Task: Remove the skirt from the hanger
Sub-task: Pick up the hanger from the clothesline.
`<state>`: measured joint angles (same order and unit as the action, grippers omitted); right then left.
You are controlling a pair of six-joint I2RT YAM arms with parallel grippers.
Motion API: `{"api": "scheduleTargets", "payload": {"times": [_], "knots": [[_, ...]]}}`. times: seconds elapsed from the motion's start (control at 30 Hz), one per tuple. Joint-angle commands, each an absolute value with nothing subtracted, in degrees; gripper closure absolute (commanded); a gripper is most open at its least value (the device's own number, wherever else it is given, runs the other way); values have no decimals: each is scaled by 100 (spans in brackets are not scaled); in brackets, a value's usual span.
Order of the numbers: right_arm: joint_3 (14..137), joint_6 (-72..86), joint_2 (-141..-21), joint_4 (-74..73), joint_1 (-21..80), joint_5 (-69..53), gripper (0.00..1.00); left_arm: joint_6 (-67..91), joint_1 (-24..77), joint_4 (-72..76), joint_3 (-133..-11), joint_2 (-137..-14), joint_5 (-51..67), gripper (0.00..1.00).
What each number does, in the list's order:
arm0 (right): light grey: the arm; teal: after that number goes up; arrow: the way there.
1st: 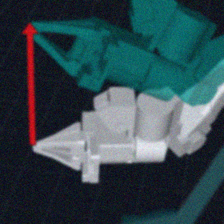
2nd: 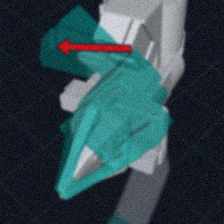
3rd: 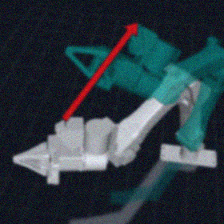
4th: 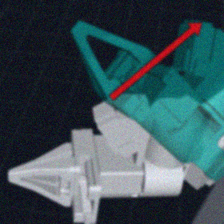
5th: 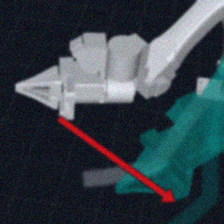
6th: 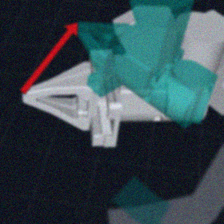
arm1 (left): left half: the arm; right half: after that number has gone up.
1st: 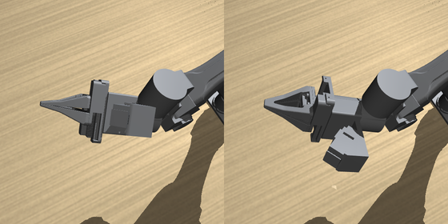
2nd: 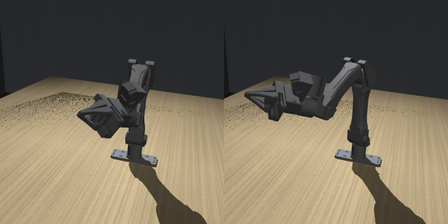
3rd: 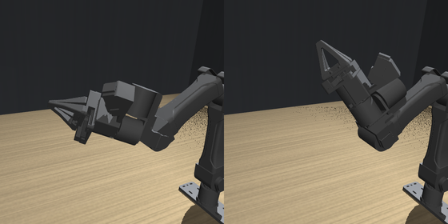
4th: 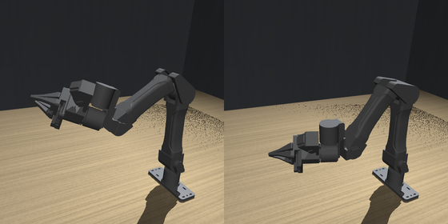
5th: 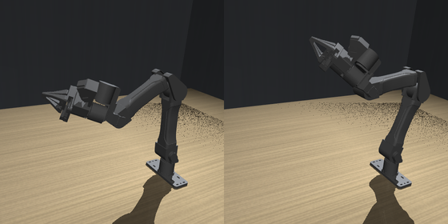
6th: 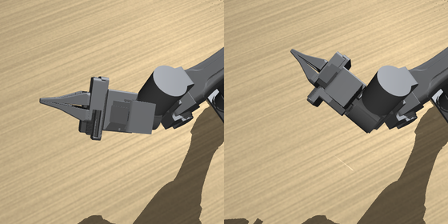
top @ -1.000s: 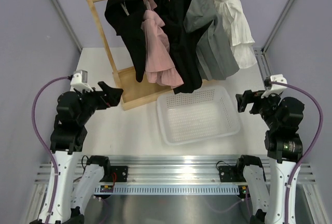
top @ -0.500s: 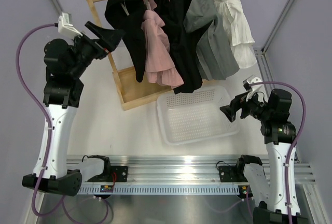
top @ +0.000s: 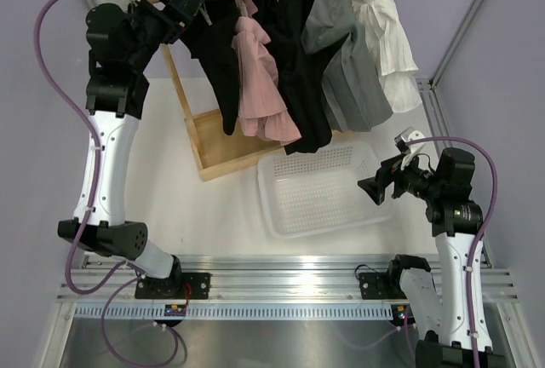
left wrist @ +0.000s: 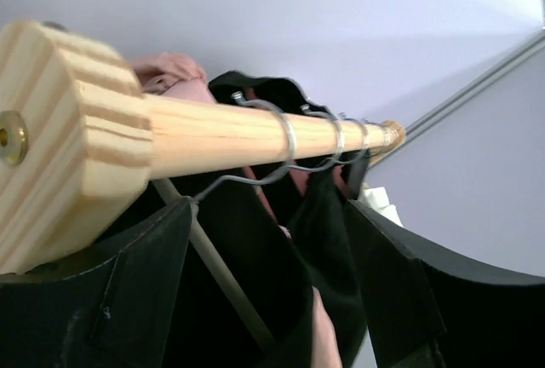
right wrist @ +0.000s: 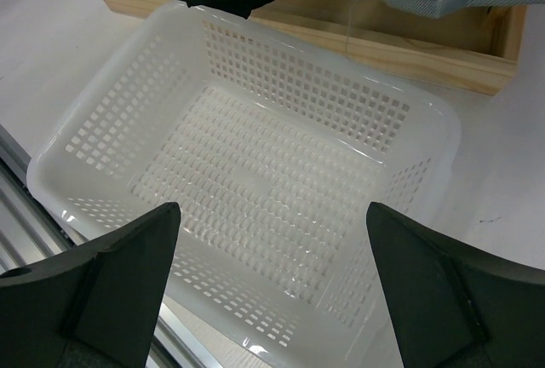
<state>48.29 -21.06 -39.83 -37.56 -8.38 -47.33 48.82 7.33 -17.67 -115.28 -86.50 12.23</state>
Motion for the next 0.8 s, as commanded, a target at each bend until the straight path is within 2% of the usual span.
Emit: {"api": "scheduleTargets", "payload": {"times": [0.0, 0.57, 0.77], "knots": [[4834, -2224, -3946, -3630, -861, -4922, 0, 4948, 852, -1881, -11778, -8912, 959, 27], [4755, -2329, -3893, -3630, -861, -5123, 0, 5010, 1265, -2030, -11470, -9307, 370, 46], [4755, -2347, -3824, -3665, -861, -5107, 1, 5045, 1467, -2065, -11593, -9518, 18, 45]]}}
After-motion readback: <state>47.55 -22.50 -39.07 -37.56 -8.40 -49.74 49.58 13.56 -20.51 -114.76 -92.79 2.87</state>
